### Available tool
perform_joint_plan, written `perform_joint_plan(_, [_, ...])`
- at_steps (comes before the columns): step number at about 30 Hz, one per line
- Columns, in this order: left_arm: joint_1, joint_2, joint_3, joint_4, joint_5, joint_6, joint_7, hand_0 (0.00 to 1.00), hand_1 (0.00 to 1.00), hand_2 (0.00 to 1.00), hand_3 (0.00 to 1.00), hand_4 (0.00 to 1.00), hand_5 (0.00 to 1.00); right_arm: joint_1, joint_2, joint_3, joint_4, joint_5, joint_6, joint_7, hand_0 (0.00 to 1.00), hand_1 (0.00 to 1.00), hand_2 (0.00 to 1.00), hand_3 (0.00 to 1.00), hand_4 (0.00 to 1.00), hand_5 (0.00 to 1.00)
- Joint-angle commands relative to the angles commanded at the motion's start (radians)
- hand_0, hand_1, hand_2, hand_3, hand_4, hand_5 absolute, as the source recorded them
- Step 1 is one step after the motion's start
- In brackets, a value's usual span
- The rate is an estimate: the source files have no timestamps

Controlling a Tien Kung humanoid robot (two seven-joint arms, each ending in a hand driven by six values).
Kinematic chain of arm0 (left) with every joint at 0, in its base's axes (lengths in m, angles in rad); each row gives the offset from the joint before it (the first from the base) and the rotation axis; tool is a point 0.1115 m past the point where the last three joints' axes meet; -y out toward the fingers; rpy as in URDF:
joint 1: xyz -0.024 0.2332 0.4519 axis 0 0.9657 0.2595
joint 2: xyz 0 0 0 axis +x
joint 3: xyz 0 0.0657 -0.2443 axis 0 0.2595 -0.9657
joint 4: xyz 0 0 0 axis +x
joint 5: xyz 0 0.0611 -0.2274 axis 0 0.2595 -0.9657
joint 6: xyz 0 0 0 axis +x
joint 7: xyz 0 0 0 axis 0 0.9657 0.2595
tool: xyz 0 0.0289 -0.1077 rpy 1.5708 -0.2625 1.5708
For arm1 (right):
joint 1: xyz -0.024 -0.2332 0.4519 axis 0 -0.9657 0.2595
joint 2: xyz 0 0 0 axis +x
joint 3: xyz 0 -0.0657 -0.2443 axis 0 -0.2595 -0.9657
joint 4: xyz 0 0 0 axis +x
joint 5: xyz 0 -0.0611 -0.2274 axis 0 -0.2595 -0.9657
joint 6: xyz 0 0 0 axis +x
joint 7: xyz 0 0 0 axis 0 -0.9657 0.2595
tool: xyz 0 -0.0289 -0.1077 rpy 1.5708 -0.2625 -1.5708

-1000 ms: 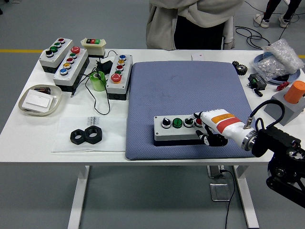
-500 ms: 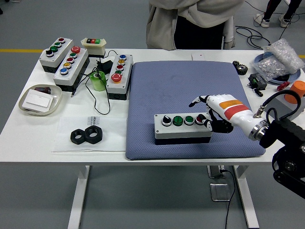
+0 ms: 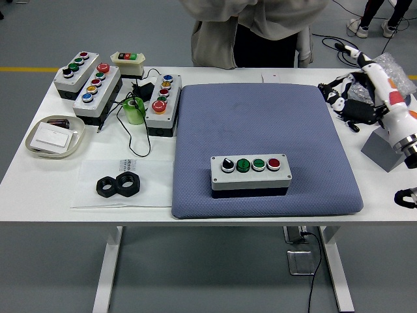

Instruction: Pick up the button,place it on the desk,press the button,press the button

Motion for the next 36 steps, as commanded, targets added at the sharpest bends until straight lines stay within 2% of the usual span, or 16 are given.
perform_joint_plan(6, [0.001, 0.000, 0.003, 0.000, -0.005, 0.001, -0.003, 0.738, 0.775, 0.847, 0.762, 0.528, 0.998, -0.022, 0.004, 0.045, -0.067, 0.253, -0.027, 0.022, 0.904, 0.804, 0.883, 0.900, 0.624, 0.174])
perform_joint_plan(10, [0.002, -0.001, 0.002, 0.000, -0.004, 0.001, -0.003, 0.738, 0.775, 0.847, 0.762, 0.528, 0.998, -0.037, 0.008, 0.059, -0.078, 0.422, -0.054, 0.032, 0.904, 0.804, 0.883, 0.900, 0.624, 0.174])
perform_joint_plan(17, [-0.001, -0.001, 0.003, 0.001, -0.008, -0.001, -0.005, 0.738, 0.775, 0.846, 0.762, 0.529, 0.998, -0.048, 0.009, 0.073, -0.091, 0.720, -0.073, 0.035, 0.905, 0.803, 0.879, 0.895, 0.627, 0.175])
perform_joint_plan(18, [-0.001, -0.001, 0.004, 0.001, -0.009, -0.001, -0.005, 0.738, 0.775, 0.846, 0.761, 0.528, 0.998, -0.048, 0.009, 0.077, -0.094, 0.772, -0.074, 0.036, 0.908, 0.804, 0.880, 0.892, 0.634, 0.199])
perform_joint_plan(21, [-0.002, -0.001, 0.007, 0.001, -0.013, -0.001, -0.007, 0.738, 0.775, 0.846, 0.761, 0.528, 0.998, -0.050, 0.011, 0.084, -0.101, 0.857, -0.081, 0.035, 0.908, 0.804, 0.880, 0.892, 0.634, 0.199])
perform_joint_plan(25, [-0.002, -0.001, 0.010, 0.000, -0.017, 0.000, -0.008, 0.738, 0.775, 0.847, 0.761, 0.528, 0.998, -0.051, 0.013, 0.092, -0.108, 0.852, -0.100, 0.027, 0.911, 0.808, 0.884, 0.890, 0.636, 0.210])
perform_joint_plan(28, [-0.002, 0.000, 0.011, 0.000, -0.018, 0.000, -0.008, 0.738, 0.775, 0.847, 0.761, 0.528, 0.998, -0.048, 0.013, 0.095, -0.112, 0.779, -0.121, 0.011, 0.911, 0.808, 0.884, 0.890, 0.636, 0.210])
perform_joint_plan(36, [-0.002, 0.000, 0.010, 0.000, -0.017, 0.000, -0.008, 0.738, 0.775, 0.847, 0.761, 0.528, 0.998, -0.047, 0.013, 0.093, -0.126, 0.718, -0.120, -0.008, 0.929, 0.825, 0.907, 0.904, 0.660, 0.191])
